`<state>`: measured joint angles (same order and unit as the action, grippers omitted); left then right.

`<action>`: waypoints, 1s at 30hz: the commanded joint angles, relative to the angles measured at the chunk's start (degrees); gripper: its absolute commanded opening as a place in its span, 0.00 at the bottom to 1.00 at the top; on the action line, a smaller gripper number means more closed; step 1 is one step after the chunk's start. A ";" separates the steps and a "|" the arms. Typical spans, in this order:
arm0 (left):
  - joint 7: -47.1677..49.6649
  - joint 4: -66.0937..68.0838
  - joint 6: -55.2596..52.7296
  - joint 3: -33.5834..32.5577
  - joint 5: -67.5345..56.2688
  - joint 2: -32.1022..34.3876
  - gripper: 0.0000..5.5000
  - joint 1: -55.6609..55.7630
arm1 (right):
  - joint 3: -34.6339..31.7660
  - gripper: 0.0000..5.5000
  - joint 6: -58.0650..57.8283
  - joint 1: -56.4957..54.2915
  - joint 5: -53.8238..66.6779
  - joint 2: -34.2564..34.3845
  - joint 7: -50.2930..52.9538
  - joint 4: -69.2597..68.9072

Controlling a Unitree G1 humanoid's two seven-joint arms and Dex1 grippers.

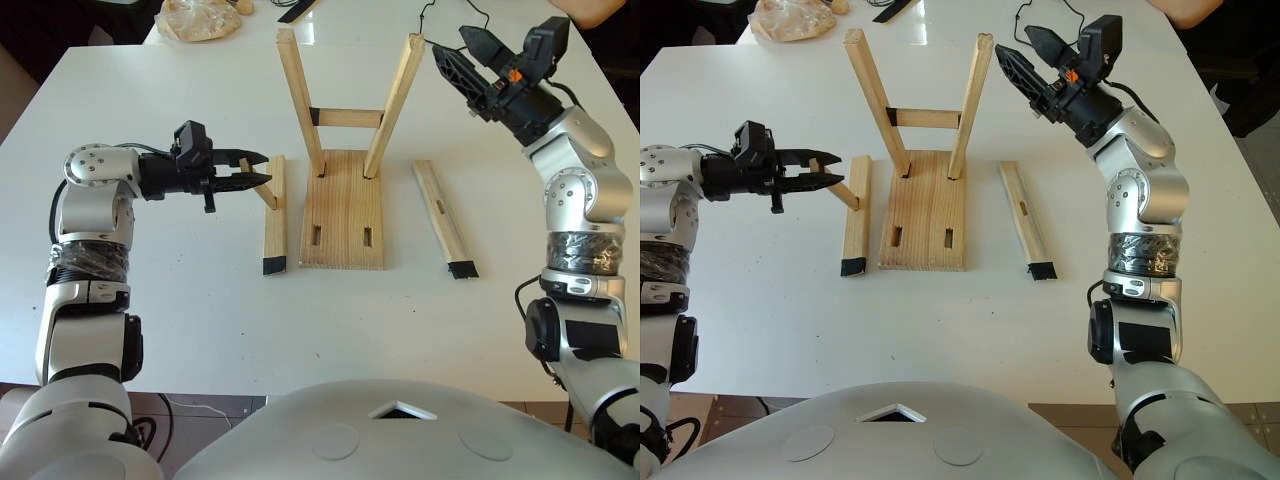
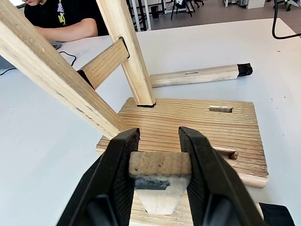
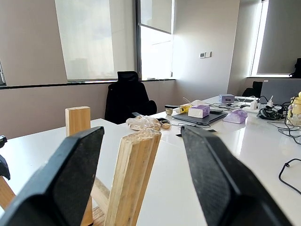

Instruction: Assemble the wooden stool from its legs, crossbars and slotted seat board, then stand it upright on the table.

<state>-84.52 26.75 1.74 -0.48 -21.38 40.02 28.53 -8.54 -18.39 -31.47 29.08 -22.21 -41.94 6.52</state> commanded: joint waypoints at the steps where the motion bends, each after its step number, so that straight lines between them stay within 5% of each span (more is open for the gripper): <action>1: -1.41 4.68 1.02 1.76 2.74 -0.11 0.24 1.27 | 0.19 0.55 -0.46 0.44 0.11 0.75 0.64 -0.86; 9: -5.75 10.32 0.93 3.55 4.01 0.94 0.24 3.53 | 0.31 0.55 -0.65 3.72 0.36 2.68 2.02 -3.51; 17: -7.65 -0.35 -11.54 4.84 -0.17 4.75 0.24 -0.40 | -0.69 0.55 -1.71 8.65 1.31 4.47 5.08 -7.65; 30: -5.21 2.58 -3.31 9.75 5.07 2.01 0.24 -5.51 | -0.52 0.55 -3.61 10.56 2.03 6.68 8.59 -9.16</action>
<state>-91.56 27.46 -1.67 5.23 -22.66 42.27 29.03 -8.84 -21.10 -21.41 30.72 -15.81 -34.22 -1.80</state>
